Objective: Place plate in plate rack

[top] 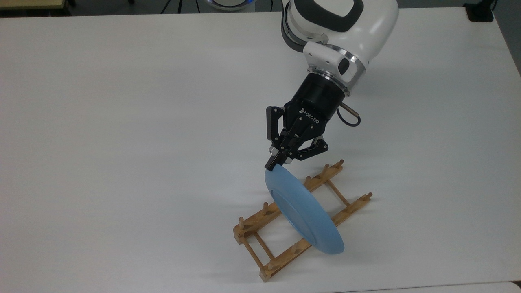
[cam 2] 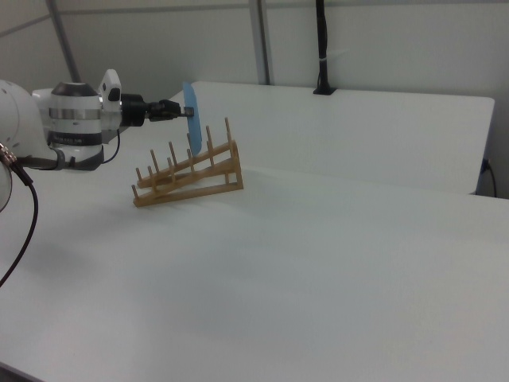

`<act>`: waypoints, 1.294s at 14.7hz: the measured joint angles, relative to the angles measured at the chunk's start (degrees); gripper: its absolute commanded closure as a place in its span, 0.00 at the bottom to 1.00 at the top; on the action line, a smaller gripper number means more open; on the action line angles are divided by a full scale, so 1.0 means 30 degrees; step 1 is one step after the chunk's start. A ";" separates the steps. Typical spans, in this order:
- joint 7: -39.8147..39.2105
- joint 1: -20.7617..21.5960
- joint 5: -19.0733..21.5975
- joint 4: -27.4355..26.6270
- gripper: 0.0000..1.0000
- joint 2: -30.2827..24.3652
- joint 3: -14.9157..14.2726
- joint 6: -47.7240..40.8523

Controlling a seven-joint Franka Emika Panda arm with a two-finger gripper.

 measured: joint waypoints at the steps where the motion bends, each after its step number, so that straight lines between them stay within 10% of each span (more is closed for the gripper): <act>1: 0.0040 0.0000 -0.0171 -0.0128 0.92 0.0007 -0.0019 -0.0001; 6: 0.0379 -0.0019 -0.0397 -0.0380 0.39 0.0166 -0.0104 -0.0011; 8: 0.0439 -0.0087 -0.0397 -0.0364 0.00 0.0174 -0.0112 -0.0018; 14: 0.0676 -0.0363 -0.0181 -0.0098 0.00 0.0126 -0.0168 -0.0020; 19: -0.0707 -0.0595 0.6952 0.1044 0.00 -0.1195 -0.0166 -0.0022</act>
